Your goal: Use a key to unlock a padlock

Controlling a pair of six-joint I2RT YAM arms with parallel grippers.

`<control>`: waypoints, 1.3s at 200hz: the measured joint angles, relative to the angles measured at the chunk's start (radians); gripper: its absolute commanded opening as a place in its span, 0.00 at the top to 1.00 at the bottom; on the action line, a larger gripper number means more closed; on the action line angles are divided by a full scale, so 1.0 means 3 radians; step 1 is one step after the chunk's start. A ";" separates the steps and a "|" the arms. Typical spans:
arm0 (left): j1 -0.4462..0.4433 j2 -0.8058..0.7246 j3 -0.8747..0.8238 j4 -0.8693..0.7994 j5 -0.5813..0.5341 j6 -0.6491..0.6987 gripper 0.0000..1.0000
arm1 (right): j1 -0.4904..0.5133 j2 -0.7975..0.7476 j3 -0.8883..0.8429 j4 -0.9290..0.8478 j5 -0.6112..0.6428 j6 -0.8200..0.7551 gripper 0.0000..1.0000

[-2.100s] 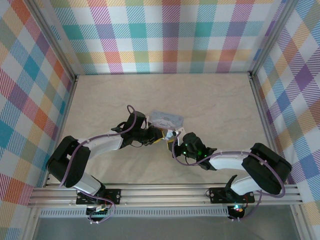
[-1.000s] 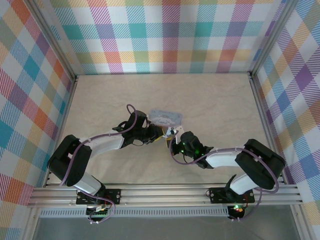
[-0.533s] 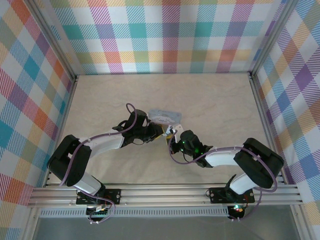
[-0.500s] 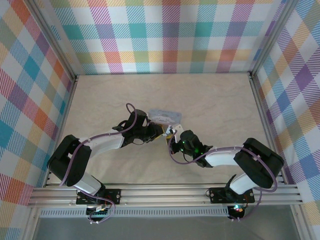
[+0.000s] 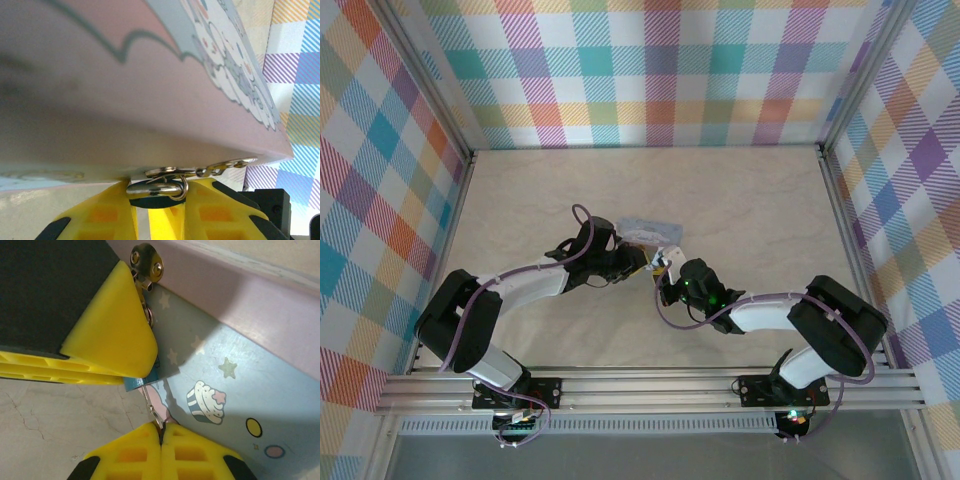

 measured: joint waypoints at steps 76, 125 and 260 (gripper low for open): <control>-0.0004 0.0000 0.0015 -0.0028 -0.0032 -0.0014 0.83 | 0.0003 0.0038 0.0001 0.0050 0.0017 -0.0122 1.00; -0.0010 0.0015 0.0022 -0.0028 -0.0062 -0.0015 0.84 | 0.0001 0.0050 0.0015 0.0051 0.0018 -0.0145 1.00; -0.0072 0.0100 0.0083 -0.0025 -0.0186 -0.0014 0.84 | -0.0131 0.0074 0.0057 -0.0006 -0.0158 -0.0141 1.00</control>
